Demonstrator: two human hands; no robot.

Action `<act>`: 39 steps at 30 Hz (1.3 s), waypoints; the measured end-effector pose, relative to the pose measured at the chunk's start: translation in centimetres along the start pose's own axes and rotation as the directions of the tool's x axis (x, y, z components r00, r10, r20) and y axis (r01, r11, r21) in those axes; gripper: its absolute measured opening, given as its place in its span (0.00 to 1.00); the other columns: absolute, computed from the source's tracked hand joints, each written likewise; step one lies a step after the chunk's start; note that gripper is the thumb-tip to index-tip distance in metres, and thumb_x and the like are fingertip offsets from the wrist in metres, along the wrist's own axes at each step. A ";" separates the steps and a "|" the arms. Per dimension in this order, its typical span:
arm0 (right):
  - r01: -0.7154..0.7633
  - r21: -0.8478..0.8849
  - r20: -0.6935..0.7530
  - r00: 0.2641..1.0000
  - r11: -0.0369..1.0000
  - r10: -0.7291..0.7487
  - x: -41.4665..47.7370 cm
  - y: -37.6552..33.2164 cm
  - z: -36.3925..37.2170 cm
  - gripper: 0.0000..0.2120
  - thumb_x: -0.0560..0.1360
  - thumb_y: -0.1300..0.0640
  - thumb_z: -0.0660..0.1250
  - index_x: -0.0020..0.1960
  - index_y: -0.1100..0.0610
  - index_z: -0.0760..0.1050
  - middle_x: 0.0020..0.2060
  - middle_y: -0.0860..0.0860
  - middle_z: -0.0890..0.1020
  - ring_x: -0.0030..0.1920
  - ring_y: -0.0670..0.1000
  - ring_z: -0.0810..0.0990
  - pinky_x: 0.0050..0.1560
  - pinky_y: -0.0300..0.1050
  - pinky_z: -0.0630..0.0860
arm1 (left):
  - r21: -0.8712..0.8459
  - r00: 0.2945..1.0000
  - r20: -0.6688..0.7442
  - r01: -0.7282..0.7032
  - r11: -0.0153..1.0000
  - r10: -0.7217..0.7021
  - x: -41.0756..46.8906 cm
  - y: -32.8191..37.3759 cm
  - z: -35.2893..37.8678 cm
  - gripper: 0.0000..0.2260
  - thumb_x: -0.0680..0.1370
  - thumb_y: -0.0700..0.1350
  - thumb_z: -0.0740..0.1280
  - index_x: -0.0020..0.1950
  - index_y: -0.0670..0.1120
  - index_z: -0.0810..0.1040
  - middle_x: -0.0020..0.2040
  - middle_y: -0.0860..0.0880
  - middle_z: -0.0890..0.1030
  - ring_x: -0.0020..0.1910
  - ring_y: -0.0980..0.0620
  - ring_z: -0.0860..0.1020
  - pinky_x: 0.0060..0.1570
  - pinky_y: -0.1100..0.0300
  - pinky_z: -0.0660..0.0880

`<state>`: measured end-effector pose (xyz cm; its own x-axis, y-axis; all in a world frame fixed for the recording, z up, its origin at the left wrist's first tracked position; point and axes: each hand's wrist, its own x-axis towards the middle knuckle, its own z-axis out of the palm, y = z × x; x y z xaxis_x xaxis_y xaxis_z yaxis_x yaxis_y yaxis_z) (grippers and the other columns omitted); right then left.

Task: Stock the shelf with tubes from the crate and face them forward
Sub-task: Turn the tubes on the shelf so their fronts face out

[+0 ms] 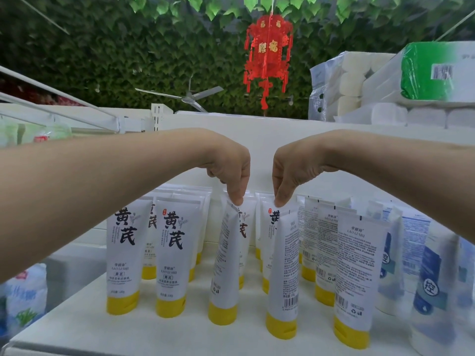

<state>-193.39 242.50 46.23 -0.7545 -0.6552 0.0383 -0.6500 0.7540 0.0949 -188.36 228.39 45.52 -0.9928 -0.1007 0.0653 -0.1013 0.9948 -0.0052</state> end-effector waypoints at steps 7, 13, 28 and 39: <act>0.013 0.019 -0.059 0.998 1.000 -0.011 -2.6 -0.5 -2.2 0.11 0.68 0.42 0.76 0.40 0.50 0.84 0.49 0.46 0.83 0.54 0.49 0.77 0.55 0.46 0.72 | 0.044 0.996 -0.008 0.094 0.995 -0.094 -1.7 0.4 -2.0 0.13 0.71 0.58 0.74 0.40 0.48 0.82 0.41 0.51 0.79 0.40 0.52 0.72 0.44 0.57 0.74; -0.002 -0.029 0.019 1.000 1.000 0.003 -4.4 -1.4 -2.4 0.16 0.66 0.38 0.74 0.39 0.51 0.86 0.47 0.43 0.83 0.46 0.41 0.75 0.43 0.41 0.72 | 0.071 0.985 0.053 0.163 0.984 -0.167 -2.7 0.6 -2.5 0.16 0.69 0.60 0.74 0.35 0.48 0.84 0.35 0.51 0.74 0.37 0.50 0.69 0.35 0.62 0.67; 0.014 -0.103 0.144 0.990 0.995 0.002 -5.2 -2.0 -1.5 0.15 0.69 0.37 0.72 0.33 0.47 0.85 0.44 0.38 0.84 0.54 0.43 0.76 0.49 0.43 0.72 | 0.083 0.980 0.131 0.140 0.987 -0.150 -3.8 2.0 -1.2 0.14 0.69 0.59 0.75 0.36 0.48 0.85 0.33 0.53 0.75 0.36 0.51 0.68 0.34 0.63 0.67; 0.034 -0.087 0.042 0.999 0.996 -0.030 -5.9 -2.1 -1.0 0.14 0.66 0.48 0.78 0.49 0.52 0.85 0.53 0.46 0.84 0.60 0.47 0.78 0.67 0.52 0.72 | 0.104 0.999 0.012 0.038 0.994 -0.039 -4.8 2.4 -1.2 0.09 0.69 0.51 0.77 0.41 0.47 0.83 0.37 0.53 0.79 0.39 0.53 0.72 0.37 0.61 0.70</act>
<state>-187.49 244.81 46.76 -0.7378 -0.6749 -0.0067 -0.6645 0.7247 0.1824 -183.81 231.31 46.36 -0.9888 -0.1396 0.0535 -0.1446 0.9837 -0.1068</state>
